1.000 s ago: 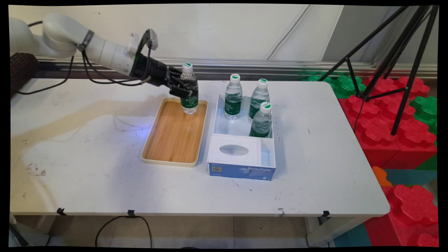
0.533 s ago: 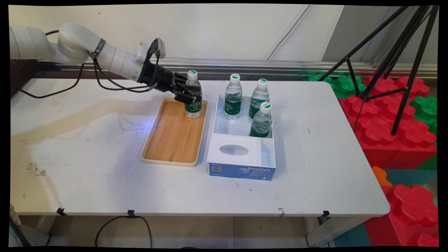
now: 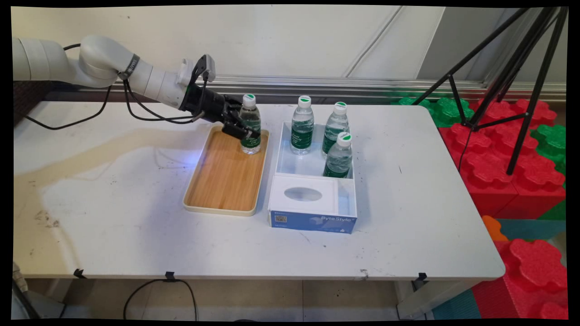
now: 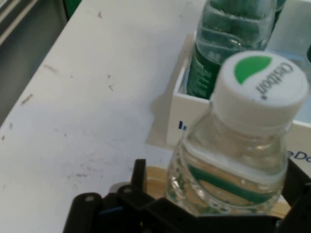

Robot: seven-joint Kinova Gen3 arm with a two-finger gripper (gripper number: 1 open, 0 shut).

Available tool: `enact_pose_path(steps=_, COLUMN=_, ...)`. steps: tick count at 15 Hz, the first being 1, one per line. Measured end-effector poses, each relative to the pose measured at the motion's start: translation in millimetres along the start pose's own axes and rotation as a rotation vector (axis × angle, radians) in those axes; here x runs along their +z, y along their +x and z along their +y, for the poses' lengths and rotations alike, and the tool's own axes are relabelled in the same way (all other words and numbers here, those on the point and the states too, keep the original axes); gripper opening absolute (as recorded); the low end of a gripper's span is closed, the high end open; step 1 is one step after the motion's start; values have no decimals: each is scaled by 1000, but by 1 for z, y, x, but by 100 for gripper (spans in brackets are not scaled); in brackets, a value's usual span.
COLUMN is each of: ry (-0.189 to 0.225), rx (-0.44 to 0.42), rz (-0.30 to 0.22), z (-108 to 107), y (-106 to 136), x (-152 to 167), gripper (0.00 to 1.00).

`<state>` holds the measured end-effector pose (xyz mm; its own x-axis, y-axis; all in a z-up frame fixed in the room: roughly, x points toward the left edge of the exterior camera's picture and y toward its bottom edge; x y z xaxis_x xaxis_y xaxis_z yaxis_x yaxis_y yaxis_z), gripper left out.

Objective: Place the picked object on the tray

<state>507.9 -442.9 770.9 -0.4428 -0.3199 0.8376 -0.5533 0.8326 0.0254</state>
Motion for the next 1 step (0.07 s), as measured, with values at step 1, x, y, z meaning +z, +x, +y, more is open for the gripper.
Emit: enact_pose_path(steps=1, ry=-3, rx=3, rz=-2, z=1, y=-1, x=0, gripper=100)
